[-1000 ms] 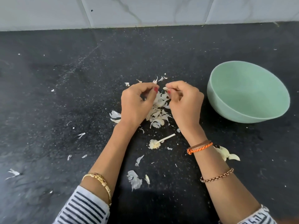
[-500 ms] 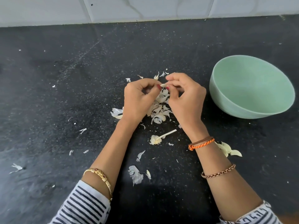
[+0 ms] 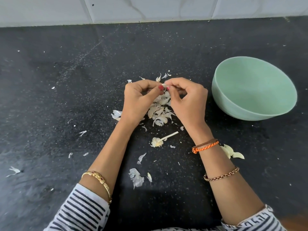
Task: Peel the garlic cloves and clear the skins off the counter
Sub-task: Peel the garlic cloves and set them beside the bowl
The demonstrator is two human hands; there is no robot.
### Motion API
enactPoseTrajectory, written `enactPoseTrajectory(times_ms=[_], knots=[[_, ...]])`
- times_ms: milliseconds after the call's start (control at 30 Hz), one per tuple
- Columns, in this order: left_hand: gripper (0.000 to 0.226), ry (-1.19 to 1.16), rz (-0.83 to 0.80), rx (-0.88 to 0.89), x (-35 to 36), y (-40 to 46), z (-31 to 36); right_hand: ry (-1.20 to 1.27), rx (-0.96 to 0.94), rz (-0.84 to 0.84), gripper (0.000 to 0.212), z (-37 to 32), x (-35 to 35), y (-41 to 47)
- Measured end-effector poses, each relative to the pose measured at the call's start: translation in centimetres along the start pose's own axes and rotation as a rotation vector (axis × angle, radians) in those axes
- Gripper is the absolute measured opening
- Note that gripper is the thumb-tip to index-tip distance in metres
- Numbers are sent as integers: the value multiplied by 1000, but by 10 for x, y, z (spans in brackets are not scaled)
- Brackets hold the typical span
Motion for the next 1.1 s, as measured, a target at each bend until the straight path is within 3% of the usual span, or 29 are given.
enactPoseTrajectory(times_ms=[400,633,833,1000,1100], knots=[[14,-99,67,-165,-3,-2,-7,-58,-264,64,21,-26,0,-6],[13,-217,127,-289,-2,-8,-11,1,-202,52,19,-24,-1,-6],[15,-307,139,-371,2,-7,-19,248,98,-15,23,-13,1,-2],[14,-231,99,-212,5,-10,-3,572,770,22,24,27,16,-22],[14,-146,128,-65,-2,-8,8,545,789,58,22,35,10,-20]])
Point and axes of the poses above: each hand's wrist, its own y-axis towards the middle knuckle, its own x-axis out of the palm, z = x × y, the point moved 10 cm from there along y, towards the middle knuckle, and after that the axes turned 11 degrees about z, right-handed, at the moved point
